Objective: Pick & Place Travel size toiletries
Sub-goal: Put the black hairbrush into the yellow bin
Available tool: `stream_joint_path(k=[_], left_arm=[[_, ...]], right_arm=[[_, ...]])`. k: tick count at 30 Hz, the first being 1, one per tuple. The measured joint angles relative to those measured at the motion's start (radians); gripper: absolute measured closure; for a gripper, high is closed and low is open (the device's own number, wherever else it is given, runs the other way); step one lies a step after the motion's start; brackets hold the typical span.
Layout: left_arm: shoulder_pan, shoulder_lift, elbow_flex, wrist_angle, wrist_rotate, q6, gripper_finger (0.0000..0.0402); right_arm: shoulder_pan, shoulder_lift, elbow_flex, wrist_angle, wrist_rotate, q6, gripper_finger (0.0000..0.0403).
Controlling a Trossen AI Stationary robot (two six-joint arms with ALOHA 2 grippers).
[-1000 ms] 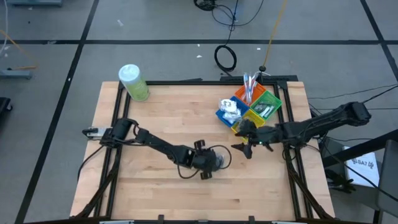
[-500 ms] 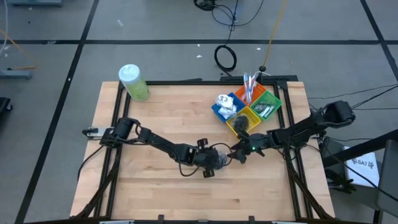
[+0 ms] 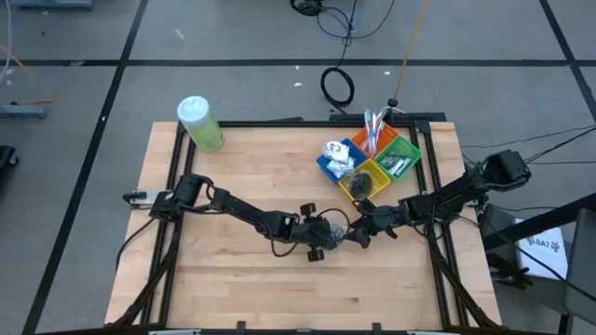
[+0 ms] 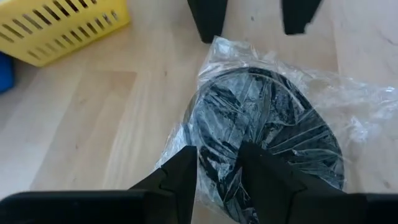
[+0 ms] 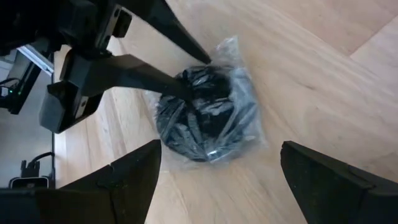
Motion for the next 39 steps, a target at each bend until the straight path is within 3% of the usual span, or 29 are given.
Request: stream_joint_path(k=[8,20,27,36,39], left_arm=[[0.033,0.040,0.000,0.157,0.102,0.040,0.0268],[0.044,0.084,0.004,0.241,0.094,0.063,0.0268],[0.040,0.082,0.003,0.268,0.071,0.146,0.0268],[0.032,0.078,0.003,0.287,0.065,0.183,0.0268],[0.006,0.024,0.010,0.214,0.068,0.303,0.0268]], right_arm=[[0.003,0.015,0.000,-0.009,0.000,0.030,0.0090],[0.036,0.054,0.001,0.036,-0.013,0.025,0.0106],[0.069,0.054,-0.001,0.027,-0.042,0.026,0.0194],[0.097,0.054,-0.001,0.024,-0.040,0.016,0.0373],[0.104,0.053,-0.001,0.051,-0.035,0.005,0.0393]])
